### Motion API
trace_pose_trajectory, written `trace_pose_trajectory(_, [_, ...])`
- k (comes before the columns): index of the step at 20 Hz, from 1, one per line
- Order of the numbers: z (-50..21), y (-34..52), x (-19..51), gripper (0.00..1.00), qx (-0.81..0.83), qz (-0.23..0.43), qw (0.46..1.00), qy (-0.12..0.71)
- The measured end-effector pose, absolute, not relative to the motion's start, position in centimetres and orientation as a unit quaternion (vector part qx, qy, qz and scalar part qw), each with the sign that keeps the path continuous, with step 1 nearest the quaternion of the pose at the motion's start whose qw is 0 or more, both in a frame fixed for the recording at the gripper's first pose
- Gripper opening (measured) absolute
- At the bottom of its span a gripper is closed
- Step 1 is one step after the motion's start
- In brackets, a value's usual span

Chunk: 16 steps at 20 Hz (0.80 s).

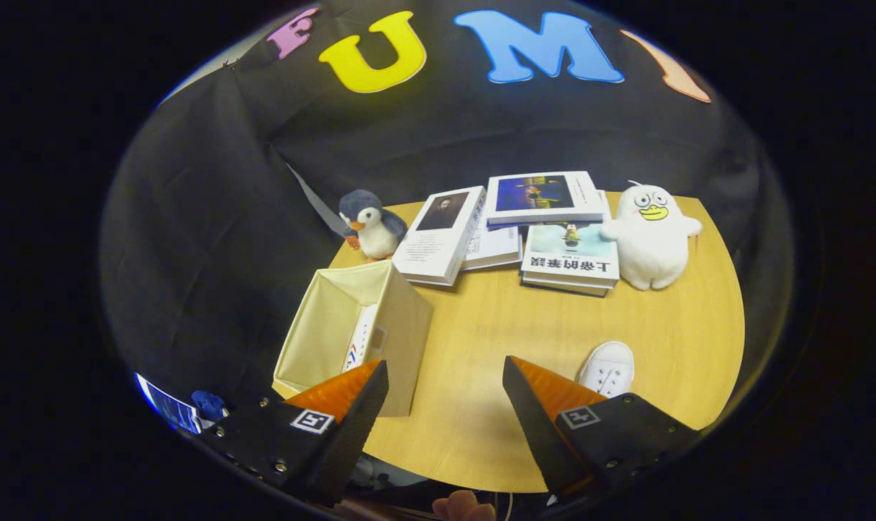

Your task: Open the storage box then place both shoes into the box .Put the left shoe in first, then the right shoe, with the right side of both shoes facing outward in a uniform manner.

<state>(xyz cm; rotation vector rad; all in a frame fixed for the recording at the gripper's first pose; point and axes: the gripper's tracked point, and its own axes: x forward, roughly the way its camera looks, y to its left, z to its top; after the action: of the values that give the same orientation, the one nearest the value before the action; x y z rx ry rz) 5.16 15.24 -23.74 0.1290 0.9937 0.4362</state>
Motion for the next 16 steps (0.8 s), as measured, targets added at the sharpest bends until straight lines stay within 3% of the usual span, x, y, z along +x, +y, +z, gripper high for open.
trace_pose_trajectory(16, [-32.1,1.3,2.1,0.97,0.106,0.085,0.846,0.516])
